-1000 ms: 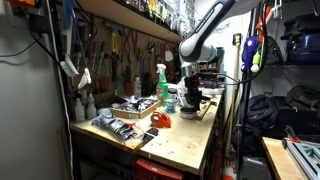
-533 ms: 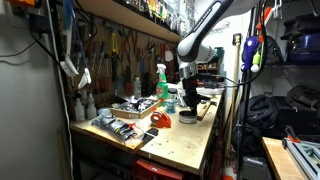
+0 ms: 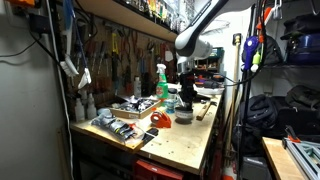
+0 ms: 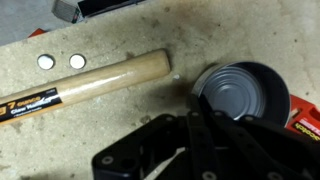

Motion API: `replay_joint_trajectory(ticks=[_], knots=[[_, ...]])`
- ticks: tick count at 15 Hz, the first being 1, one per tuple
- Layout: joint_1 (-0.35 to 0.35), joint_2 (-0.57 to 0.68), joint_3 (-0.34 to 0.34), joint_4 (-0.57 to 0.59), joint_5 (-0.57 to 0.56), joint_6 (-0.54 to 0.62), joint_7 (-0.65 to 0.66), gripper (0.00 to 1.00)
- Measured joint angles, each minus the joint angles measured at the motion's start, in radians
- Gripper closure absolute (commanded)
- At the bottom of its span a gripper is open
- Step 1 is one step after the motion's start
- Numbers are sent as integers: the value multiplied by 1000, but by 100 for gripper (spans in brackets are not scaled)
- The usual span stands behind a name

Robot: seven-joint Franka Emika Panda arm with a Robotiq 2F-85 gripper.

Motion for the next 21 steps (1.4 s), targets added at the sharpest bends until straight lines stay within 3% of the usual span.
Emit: replay_joint_trajectory(ticks=[4,11,15,17,21], knots=[[-4,-75,-12,40,10,-44,-1,99],[38,-193,22,34,293,-131,28,97],[46,-189,20,40,295,-131,32,99],[49,-190,22,30,322,-38,69,99],[87,-179,57,-18,456,263,110,99]])
